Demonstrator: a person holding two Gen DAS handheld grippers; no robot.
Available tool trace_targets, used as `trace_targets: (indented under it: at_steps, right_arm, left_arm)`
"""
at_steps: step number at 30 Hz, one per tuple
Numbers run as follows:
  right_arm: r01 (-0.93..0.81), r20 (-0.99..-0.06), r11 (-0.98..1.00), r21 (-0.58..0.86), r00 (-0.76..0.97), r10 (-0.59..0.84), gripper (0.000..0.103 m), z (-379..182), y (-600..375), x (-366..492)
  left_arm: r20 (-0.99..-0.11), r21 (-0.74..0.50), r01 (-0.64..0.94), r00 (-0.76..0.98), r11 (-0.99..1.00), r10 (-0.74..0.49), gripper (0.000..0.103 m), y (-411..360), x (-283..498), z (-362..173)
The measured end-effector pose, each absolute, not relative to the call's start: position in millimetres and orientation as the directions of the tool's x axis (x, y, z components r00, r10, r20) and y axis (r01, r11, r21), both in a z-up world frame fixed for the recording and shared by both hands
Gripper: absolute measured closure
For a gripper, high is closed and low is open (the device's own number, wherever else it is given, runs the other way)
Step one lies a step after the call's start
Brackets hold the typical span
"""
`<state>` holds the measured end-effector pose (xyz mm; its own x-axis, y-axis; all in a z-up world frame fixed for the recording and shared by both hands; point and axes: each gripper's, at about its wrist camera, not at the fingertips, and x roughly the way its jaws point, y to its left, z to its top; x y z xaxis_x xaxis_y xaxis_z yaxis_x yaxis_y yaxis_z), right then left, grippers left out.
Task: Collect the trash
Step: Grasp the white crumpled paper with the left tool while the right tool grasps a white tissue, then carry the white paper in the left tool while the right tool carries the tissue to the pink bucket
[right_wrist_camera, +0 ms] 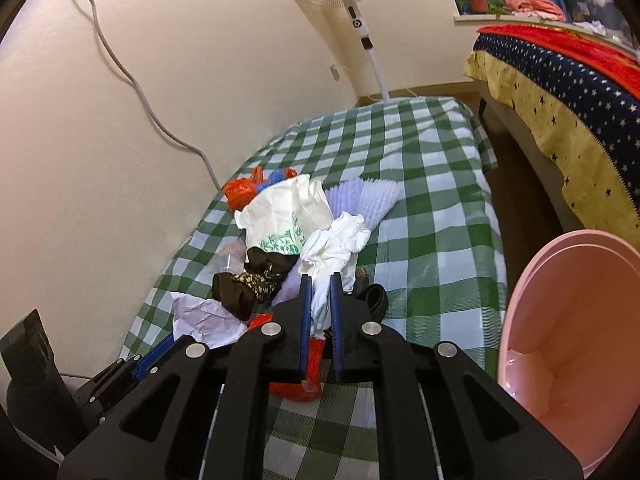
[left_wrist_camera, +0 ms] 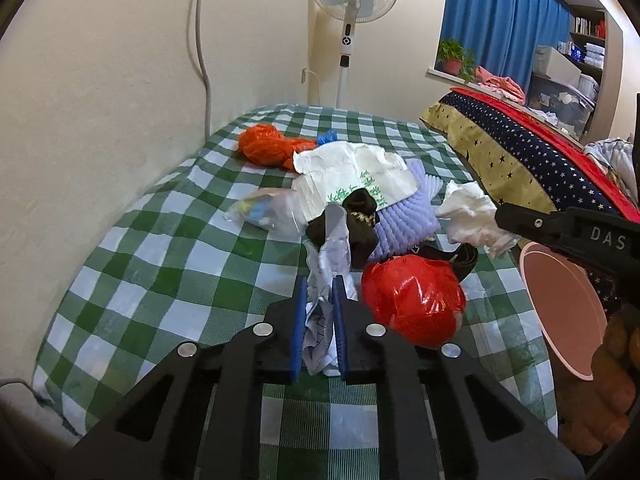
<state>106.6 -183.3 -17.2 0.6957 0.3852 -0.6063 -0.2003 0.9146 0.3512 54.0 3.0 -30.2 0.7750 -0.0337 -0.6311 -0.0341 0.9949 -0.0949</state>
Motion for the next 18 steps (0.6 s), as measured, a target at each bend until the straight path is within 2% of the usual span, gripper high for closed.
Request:
trace_targets:
  at_steps: [4,10,18]
  right_arm:
    - [-0.208,-0.586,0.92,0.332,0.719,0.374,0.094,-5.0,-186.4,93.5]
    - [-0.205,-0.561,0.928,0.311,0.749,0.353,0.094,10.4,-193.2,73.6]
    - [-0.201,-0.533,0.938,0.282,0.78,0.328,0.094,28.6,-203.2,46.9]
  left_arm:
    - [-0.619,-0.101,-0.037,0.784,0.994,-0.034,0.092,5.6,45.8,-22.9]
    - [-0.595,-0.101,-0.02,0.802,0.995,-0.044,0.098,4.9,32.3,-11.3]
    - [-0.562,-0.117,-0.014,0.825,0.993,-0.055,0.098,7.8,14.7,4.4]
